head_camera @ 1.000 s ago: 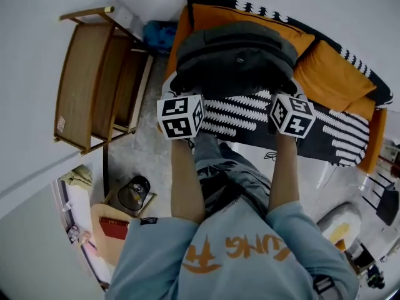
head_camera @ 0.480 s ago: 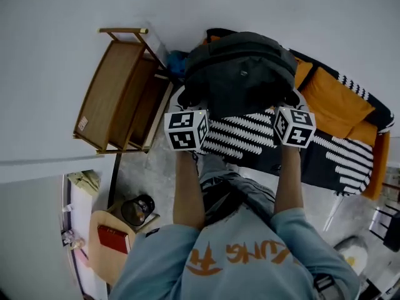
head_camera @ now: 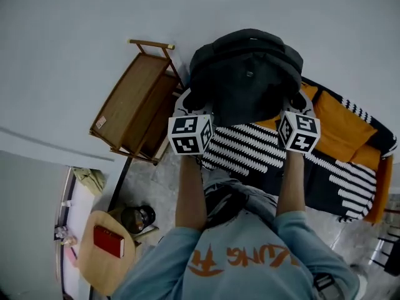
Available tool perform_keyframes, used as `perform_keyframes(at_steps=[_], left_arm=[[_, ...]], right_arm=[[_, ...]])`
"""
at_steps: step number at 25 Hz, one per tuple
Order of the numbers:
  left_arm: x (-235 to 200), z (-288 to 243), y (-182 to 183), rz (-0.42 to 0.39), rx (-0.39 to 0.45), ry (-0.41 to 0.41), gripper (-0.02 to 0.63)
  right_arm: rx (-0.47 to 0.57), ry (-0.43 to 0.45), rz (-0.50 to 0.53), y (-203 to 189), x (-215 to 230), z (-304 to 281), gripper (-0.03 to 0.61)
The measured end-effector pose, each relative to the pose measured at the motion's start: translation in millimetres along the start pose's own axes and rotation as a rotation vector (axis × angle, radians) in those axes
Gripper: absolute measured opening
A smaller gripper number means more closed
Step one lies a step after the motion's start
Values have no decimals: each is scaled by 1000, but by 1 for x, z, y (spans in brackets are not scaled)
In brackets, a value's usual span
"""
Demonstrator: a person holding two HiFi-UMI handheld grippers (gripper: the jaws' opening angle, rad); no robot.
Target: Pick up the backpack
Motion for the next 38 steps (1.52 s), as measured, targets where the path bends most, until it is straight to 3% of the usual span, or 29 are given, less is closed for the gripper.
perform_keyframes(at_steps=[9,15,38], left_arm=[[-12,45,25,15,117,58,143],[-9,55,28,17,124,86,137],[-10,48,28,9,111,66,133]], right_arm=[[84,35,-30,24,-30,20,66],[89,54,-35,29,-32,27,64],[70,21,-87,22,-29,23,64]])
Point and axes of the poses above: the fingertips, and each gripper's own axes: z backward along the fingers, x to its right, y out of its top, the point moved 4 cm from there along z, backward along the fingers, and after that the axes turned 11 degrees about -z, right-handed, at the moved point
